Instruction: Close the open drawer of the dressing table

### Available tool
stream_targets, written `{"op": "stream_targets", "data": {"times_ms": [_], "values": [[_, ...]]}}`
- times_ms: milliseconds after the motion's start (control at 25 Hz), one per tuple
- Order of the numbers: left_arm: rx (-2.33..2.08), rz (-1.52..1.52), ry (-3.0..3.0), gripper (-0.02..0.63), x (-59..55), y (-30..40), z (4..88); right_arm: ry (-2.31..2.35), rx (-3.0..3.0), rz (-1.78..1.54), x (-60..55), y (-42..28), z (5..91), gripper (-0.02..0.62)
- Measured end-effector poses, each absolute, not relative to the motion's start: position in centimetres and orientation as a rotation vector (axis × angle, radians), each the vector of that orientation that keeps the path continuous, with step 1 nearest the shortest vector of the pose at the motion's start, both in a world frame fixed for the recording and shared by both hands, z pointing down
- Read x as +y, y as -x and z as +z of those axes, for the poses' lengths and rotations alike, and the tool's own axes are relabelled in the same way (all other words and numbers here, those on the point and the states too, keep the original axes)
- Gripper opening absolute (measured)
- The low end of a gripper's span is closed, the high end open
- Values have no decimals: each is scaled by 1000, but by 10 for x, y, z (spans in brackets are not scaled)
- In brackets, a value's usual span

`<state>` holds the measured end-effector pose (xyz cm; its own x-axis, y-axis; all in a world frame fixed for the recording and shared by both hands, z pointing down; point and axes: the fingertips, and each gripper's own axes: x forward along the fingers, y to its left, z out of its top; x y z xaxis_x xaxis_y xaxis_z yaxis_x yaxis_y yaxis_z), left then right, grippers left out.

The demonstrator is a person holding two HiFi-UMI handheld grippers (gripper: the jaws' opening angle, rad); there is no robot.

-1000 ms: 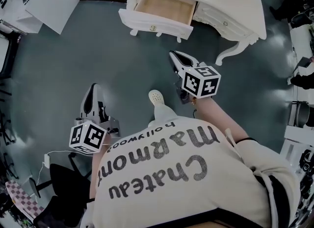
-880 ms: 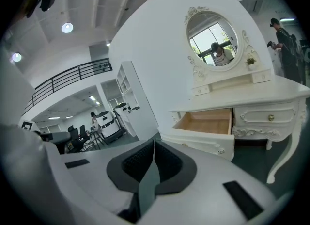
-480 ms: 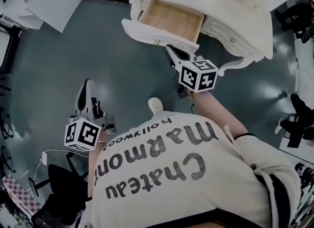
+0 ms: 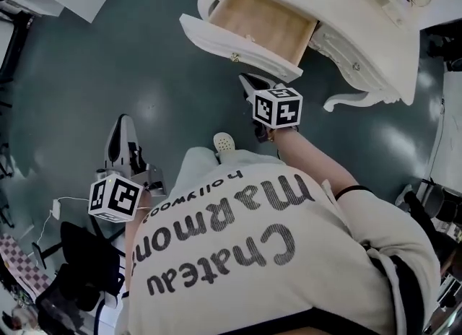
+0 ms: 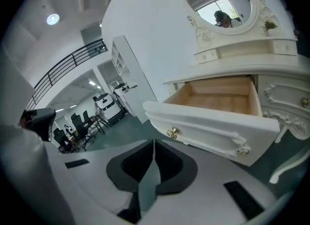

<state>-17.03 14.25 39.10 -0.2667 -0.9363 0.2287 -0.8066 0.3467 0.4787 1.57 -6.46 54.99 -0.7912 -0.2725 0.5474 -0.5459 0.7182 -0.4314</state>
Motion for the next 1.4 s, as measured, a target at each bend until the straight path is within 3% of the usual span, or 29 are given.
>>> {"op": "stream_targets", "data": {"times_ms": [280,400,880,1400], "values": [[-2160,-316,-1468,6,148,181,399,-644,-2367,907,-67,-12,593,39],[-2165,-299,-1462,5,149,190,399,-659,-2353,924,-74,-5,600,154],[-2176,-301,-1486,5,131,233,388,-825,-2298,1128,-111,21,603,155],[-2134,-291,-1511,6,103,264,391,-959,-2243,1099,-134,27,606,146]]}}
